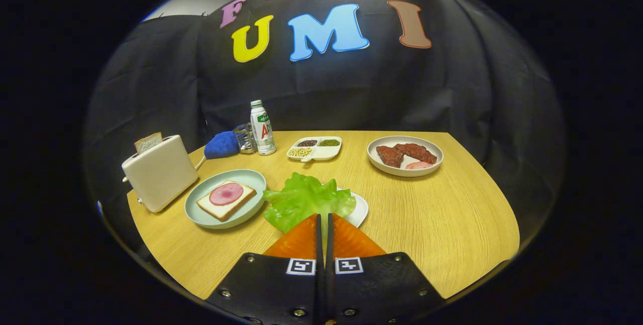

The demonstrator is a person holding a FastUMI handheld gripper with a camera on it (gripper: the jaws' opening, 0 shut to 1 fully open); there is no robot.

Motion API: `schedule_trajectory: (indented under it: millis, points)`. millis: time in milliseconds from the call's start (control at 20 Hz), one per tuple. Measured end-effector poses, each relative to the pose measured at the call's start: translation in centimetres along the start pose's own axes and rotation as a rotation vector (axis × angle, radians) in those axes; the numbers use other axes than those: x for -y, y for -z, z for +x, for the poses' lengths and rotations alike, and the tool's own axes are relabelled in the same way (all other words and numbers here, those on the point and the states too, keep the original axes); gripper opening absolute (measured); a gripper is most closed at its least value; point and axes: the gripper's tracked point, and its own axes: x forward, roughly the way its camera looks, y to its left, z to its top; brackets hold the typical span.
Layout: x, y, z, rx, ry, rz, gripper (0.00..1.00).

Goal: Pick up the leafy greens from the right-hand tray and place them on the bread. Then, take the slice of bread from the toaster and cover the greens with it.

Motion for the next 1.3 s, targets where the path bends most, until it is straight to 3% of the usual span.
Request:
schedule_trajectory:
  millis: [650, 1300]
  points:
    - [-4.8, -3.4, -0.7, 0.086, -0.078, -0.031, 0.0]
    - [-12.5, -3.9, 2.3, 0.078, -0.2, -0.076, 0.0]
